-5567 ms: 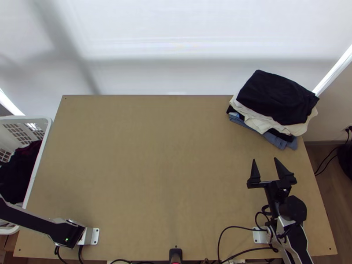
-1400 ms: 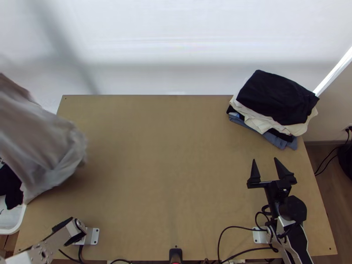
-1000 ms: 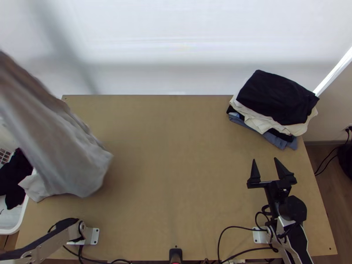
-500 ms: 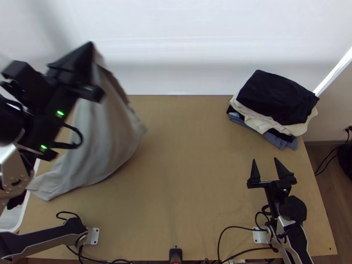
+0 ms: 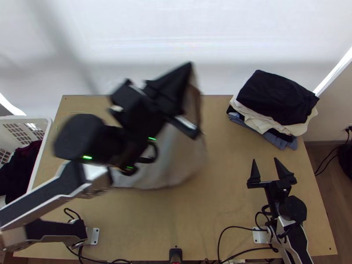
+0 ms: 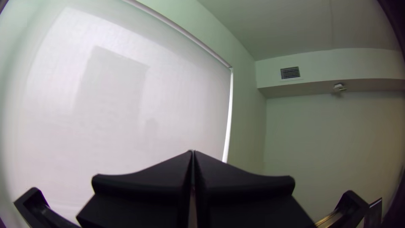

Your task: Fold the t-shirt

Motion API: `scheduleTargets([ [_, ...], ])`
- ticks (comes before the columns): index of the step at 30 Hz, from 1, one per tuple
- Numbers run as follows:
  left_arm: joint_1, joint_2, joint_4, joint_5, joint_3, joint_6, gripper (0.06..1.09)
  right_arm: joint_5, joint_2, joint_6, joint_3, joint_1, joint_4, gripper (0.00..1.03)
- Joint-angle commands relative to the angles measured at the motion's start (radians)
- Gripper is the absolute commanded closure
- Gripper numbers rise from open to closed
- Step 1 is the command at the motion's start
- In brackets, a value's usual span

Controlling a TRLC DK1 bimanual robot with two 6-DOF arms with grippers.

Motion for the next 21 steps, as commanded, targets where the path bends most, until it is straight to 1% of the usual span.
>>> scheduleTargets([
  [1,-0.054,0.04,0.059,-0.007,0.086,0.031,1.05,0.008,-0.004,-0.01,-0.02,-0.001,0.017,0.04],
  [3,-0.071,0.054,0.055,-0.01,0.08,0.023,1.05,0.008,-0.004,-0.012,-0.02,-0.001,0.017,0.04],
  [5,-0.077,0.05,0.03,-0.017,0.044,-0.021,1.05,0.008,-0.004,-0.012,-0.02,-0.001,0.017,0.04],
  [9,-0.088,0.0,-0.143,-0.028,-0.045,-0.212,1.05,0.008,-0.004,-0.01,-0.02,-0.001,0.017,0.04],
  [12,-0.113,-0.047,-0.255,-0.025,-0.12,-0.333,1.05,0.008,-0.004,-0.01,-0.02,-0.001,0.017,0.04],
  [13,-0.12,-0.064,-0.283,-0.008,-0.154,-0.365,1.05,0.008,-0.004,-0.01,-0.02,-0.001,0.017,0.04],
  [14,-0.123,-0.081,-0.303,0.029,-0.192,-0.386,1.03,0.008,-0.004,-0.01,-0.02,-0.001,0.017,0.04],
  [15,-0.127,-0.099,-0.304,0.05,-0.229,-0.399,0.96,0.008,-0.004,-0.012,-0.02,-0.001,0.017,0.04],
  [16,-0.127,-0.113,-0.312,0.076,-0.255,-0.416,0.84,0.008,-0.004,-0.012,-0.022,-0.001,0.017,0.04],
  [17,-0.127,-0.127,-0.338,0.115,-0.273,-0.432,0.67,0.008,-0.004,-0.01,-0.02,-0.001,0.017,0.04],
  [18,-0.127,-0.133,-0.358,0.141,-0.281,-0.434,0.52,0.008,-0.004,-0.01,-0.02,-0.001,0.017,0.04],
  [20,-0.125,-0.151,-0.398,0.182,-0.281,-0.434,0.4,0.008,-0.004,-0.01,-0.02,-0.001,0.017,0.04],
  [21,-0.125,-0.162,-0.399,0.197,-0.286,-0.434,0.24,0.008,-0.004,-0.012,-0.02,-0.001,0.017,0.04],
])
